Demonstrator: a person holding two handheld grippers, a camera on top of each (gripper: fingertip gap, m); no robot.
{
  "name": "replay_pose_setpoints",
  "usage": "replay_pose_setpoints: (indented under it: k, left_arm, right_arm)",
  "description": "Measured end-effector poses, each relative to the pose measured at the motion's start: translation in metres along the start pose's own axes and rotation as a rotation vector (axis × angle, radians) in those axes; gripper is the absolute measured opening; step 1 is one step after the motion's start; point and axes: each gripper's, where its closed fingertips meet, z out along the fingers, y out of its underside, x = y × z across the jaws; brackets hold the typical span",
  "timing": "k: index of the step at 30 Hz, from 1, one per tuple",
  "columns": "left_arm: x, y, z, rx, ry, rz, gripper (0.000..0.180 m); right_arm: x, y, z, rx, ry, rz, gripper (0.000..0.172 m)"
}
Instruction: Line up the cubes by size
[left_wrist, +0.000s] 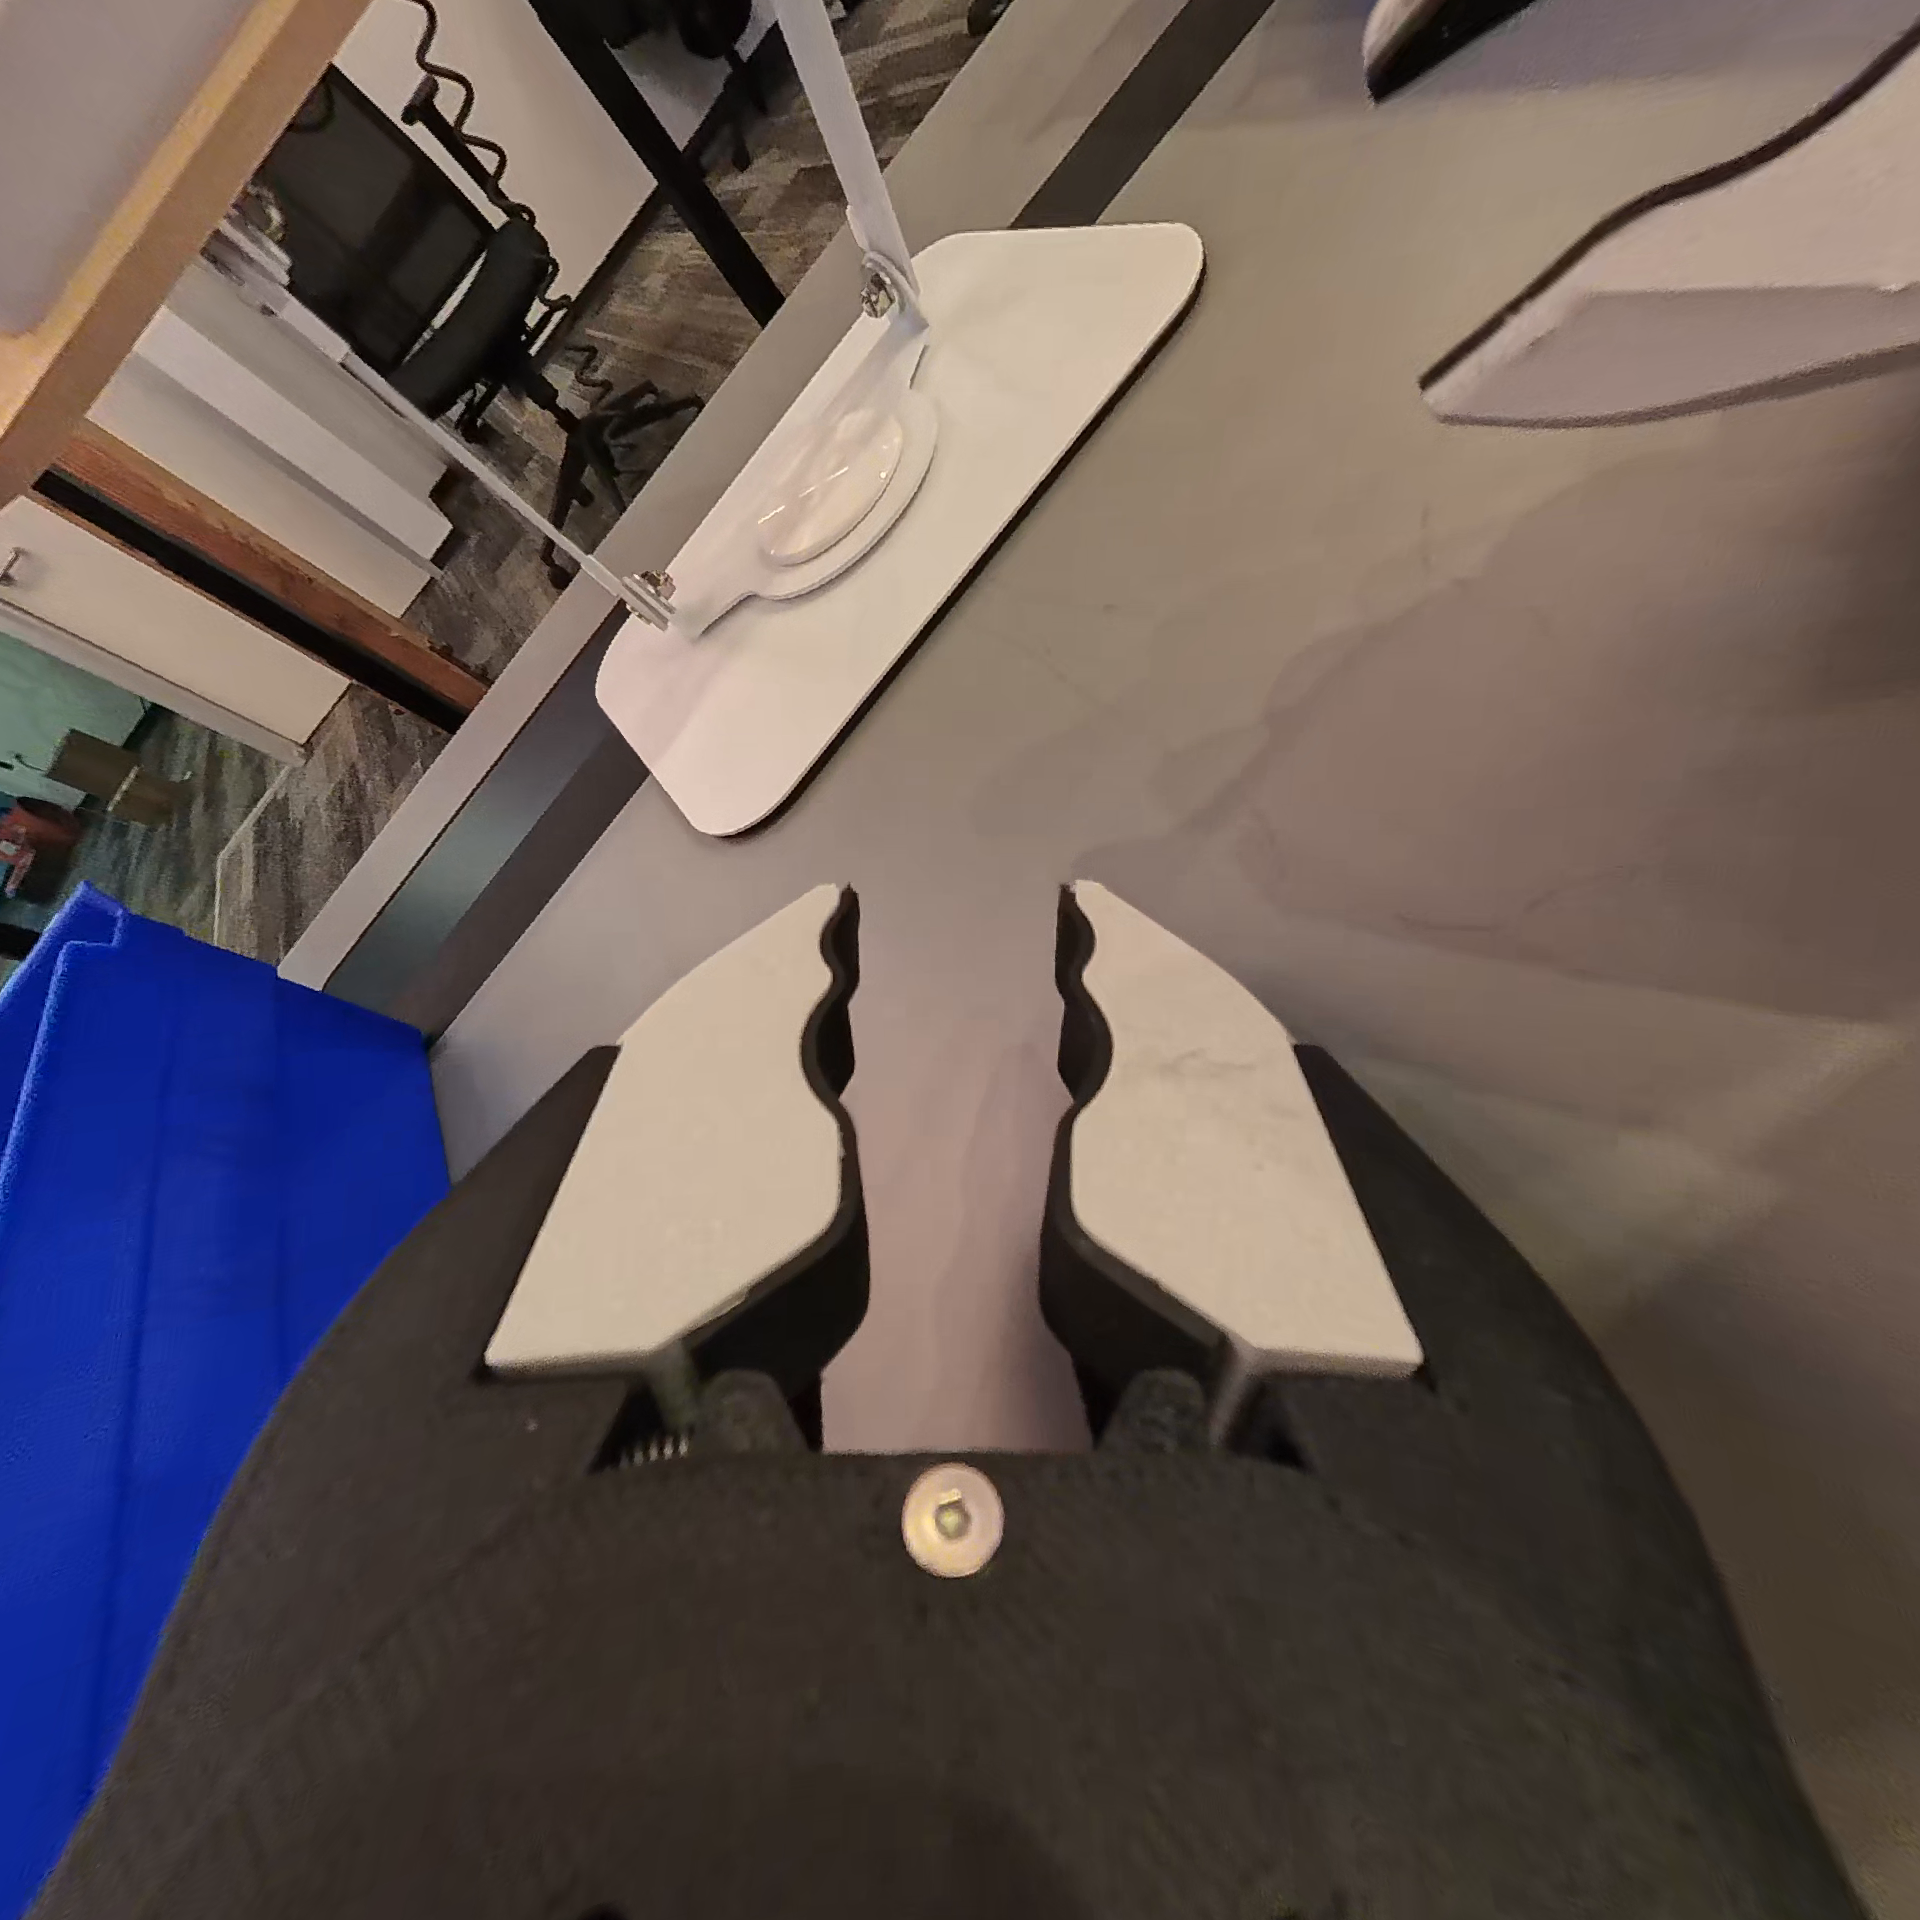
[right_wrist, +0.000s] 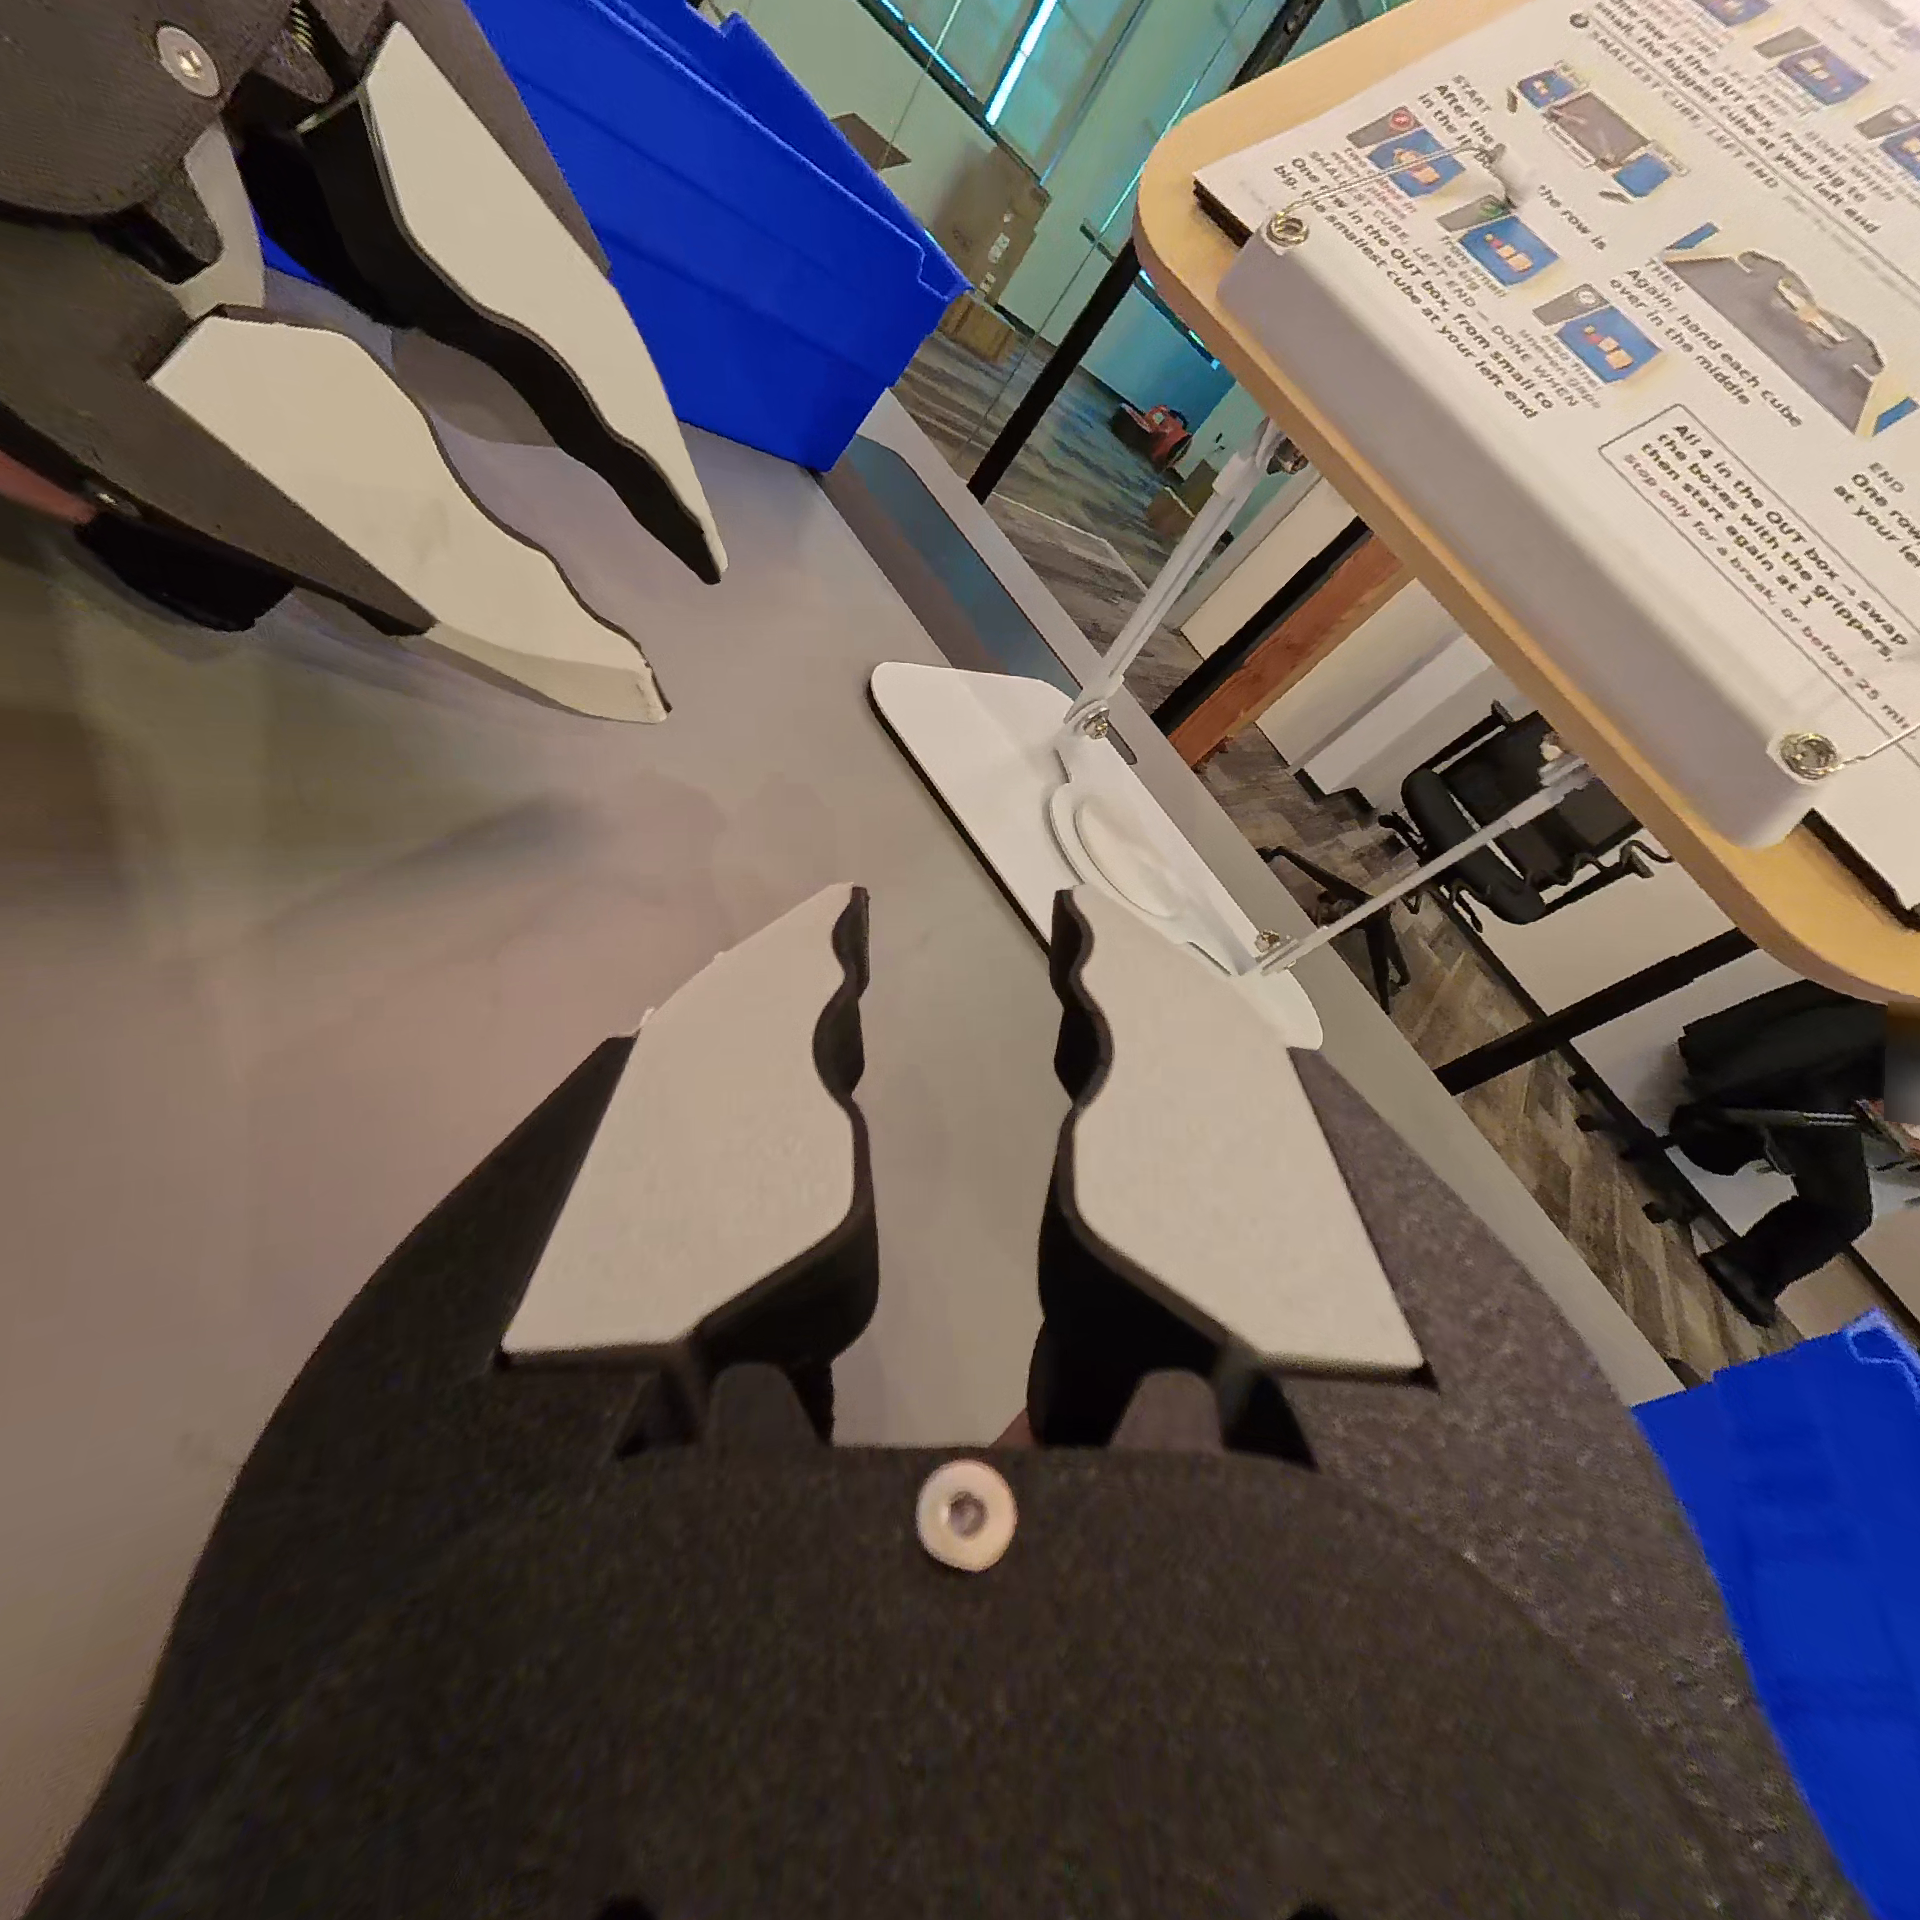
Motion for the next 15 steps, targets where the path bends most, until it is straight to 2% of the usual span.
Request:
replay_pose_setpoints:
  k: [15]
  left_arm:
    - [0.0026,0.0017,0.0023,-0.016,0.005,0.024,0.036]
  right_arm:
    - [-0.0018,0.0021,0.0009,-0.009,-0.009,-0.019,0.033]
